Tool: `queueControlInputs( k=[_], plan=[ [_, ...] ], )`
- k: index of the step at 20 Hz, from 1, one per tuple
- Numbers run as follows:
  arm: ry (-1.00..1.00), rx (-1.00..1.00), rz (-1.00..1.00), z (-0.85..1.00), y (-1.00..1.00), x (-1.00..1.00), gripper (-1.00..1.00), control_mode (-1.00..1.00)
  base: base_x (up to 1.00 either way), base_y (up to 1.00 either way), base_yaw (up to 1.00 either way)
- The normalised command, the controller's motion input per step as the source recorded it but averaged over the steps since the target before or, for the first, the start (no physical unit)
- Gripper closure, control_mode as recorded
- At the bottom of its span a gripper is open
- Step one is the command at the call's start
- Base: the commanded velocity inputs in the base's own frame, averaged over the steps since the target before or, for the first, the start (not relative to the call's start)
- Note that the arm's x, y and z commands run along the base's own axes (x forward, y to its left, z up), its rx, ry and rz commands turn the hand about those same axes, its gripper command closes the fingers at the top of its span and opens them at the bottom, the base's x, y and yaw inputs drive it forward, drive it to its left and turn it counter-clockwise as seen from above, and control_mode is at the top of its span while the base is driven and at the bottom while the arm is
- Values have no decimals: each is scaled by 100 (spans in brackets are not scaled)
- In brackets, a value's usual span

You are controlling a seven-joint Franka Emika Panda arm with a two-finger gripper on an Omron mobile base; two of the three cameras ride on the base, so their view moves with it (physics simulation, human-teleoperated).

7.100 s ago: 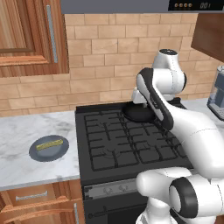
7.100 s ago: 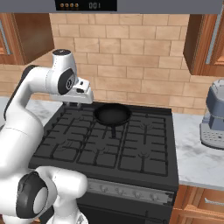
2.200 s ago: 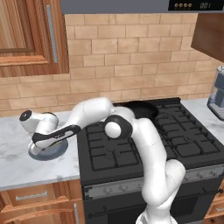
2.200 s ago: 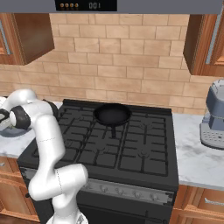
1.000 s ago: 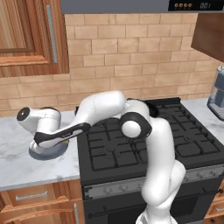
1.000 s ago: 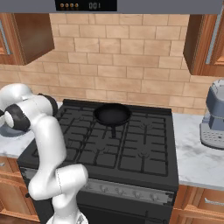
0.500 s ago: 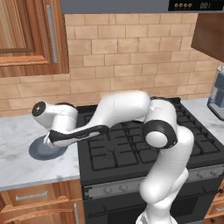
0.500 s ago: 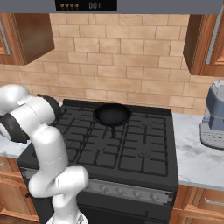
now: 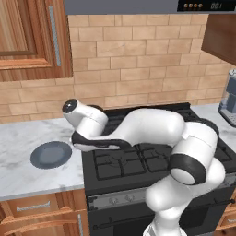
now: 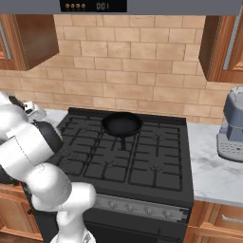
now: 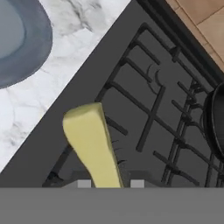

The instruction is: Pick up the butter stick and place it in the pan. Then turn on the burner for the pan.

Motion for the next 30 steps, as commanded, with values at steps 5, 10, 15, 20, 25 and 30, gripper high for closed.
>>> queueControlInputs(
  k=[5, 10, 15, 20, 25, 30],
  plan=[
    [0, 6, -17, 6, -100, 0, 100, -100, 0, 0, 0],
    [0, 2, -15, 14, -100, 3, 100, -100, 0, 0, 0],
    [0, 6, -12, 15, -95, 30, 100, -100, 0, 0, 0],
    [4, 11, -8, 7, -91, 50, 100, -100, 0, 0, 0],
    [9, 14, -4, 14, -84, 67, 100, -100, 0, 0, 0],
    [10, 15, 0, 5, -63, 74, 100, -100, 0, 0, 0]
  ],
)
